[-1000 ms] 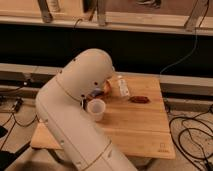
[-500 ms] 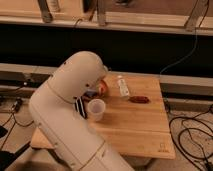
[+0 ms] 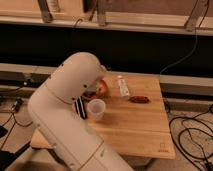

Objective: Place the white sponge in the ceramic cup

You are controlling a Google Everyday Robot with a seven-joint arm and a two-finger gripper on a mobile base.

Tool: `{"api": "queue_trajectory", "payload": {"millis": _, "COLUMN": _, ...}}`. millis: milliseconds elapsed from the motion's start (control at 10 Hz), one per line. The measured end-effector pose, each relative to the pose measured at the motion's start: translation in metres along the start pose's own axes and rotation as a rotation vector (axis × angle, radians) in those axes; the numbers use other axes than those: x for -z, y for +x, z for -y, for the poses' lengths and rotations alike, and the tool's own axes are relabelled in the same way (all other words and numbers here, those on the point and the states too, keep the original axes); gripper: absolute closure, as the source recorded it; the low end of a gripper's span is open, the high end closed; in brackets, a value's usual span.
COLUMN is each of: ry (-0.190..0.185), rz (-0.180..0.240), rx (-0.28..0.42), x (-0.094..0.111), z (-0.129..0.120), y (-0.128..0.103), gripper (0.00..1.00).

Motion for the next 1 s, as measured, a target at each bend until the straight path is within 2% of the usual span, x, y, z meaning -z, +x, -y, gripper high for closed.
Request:
{"api": "queue_trajectory", "payload": {"millis": 100, "ry": 0.006, "rz": -0.021, "rx": -0.011, "x": 0.008, "z": -0.002, "y": 0.008, "gripper": 0.99}}
{"api": "queue_trajectory", "payload": {"millis": 300, "ry": 0.022, "rz": -0.078, "rx": -0.034, "x": 0.031, "z": -0.005, "y": 0.029, "gripper": 1.0}}
{"api": "queue_trajectory", "payload": {"millis": 500, "ry": 0.055, "rz": -0.173, "rx": -0.056, "x": 0.072, "z": -0.012, "y": 0.055, "gripper": 1.0}}
{"api": "queue_trajectory", "payload": {"millis": 1000, "ry": 0.114, "rz": -0.274, "rx": -0.126, "x": 0.119, "z": -0.043, "y": 0.059, "gripper": 1.0}}
